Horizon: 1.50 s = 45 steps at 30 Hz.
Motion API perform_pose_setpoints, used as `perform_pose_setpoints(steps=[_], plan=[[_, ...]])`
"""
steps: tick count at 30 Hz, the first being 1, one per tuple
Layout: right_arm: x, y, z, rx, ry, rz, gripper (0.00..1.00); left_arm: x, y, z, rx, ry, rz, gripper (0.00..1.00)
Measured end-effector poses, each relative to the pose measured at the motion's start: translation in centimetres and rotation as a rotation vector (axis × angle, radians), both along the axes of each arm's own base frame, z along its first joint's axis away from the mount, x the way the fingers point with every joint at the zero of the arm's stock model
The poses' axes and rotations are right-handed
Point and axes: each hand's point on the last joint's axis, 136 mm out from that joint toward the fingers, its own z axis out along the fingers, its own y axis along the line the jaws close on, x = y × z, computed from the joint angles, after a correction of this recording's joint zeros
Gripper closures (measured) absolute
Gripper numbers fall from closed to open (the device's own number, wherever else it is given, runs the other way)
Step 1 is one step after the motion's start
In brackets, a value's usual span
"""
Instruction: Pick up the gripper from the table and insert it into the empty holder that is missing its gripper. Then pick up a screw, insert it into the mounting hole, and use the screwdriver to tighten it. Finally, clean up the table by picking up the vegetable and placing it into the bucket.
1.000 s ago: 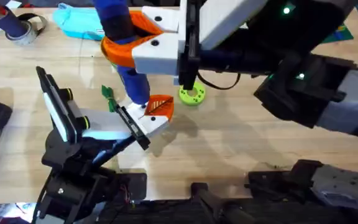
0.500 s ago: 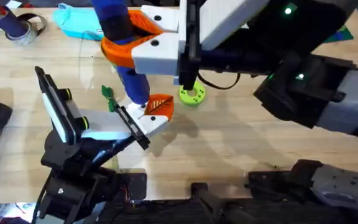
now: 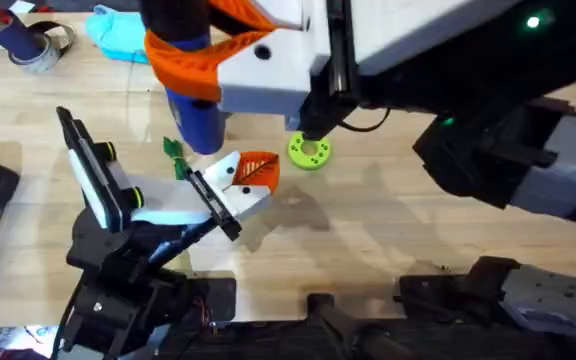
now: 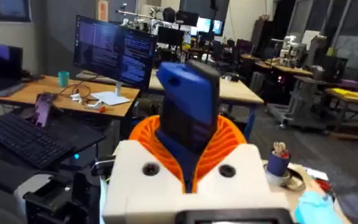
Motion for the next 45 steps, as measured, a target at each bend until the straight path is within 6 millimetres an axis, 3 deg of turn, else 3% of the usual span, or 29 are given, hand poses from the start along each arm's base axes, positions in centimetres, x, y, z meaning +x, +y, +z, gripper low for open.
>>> perform_pose_setpoints(steps=[5, 10, 17, 21, 26, 31, 40, 45], plan=[[1.4, -0.3, -1.3, -0.049, 0.041, -0.029, 0.956, 0.0, 0.0, 0.0, 0.000, 0.000, 0.000, 0.985], [5.4, -2.1, -3.5, -0.128, 0.055, -0.149, 0.956, 0.0, 0.0, 0.0, 0.000, 0.000, 0.000, 0.985], [13.2, -7.9, -9.7, -0.332, 0.189, -0.437, 0.957, 0.0, 0.0, 0.0, 0.000, 0.000, 0.000, 0.985], [15.6, -11.5, -14.0, -0.462, 0.331, -0.576, 0.955, 0.0, 0.0, 0.0, 0.000, 0.000, 0.001, 0.985], [16.9, -15.2, -17.8, -0.579, 0.459, -0.703, 0.957, 0.0, 0.0, 0.0, 0.000, 0.000, 0.000, 0.985], [18.3, -17.3, -18.1, -0.589, 0.467, -0.796, 0.956, 0.0, 0.0, 0.0, 0.000, 0.000, 0.000, 0.985], [18.8, -18.0, -18.1, -0.599, 0.441, -0.834, 0.956, 0.0, 0.0, 0.0, 0.000, 0.000, 0.000, 0.985], [17.9, -18.7, -20.2, -0.724, 0.395, -0.814, 0.957, 0.0, 0.0, 0.0, 0.000, 0.000, 0.000, 0.985]])
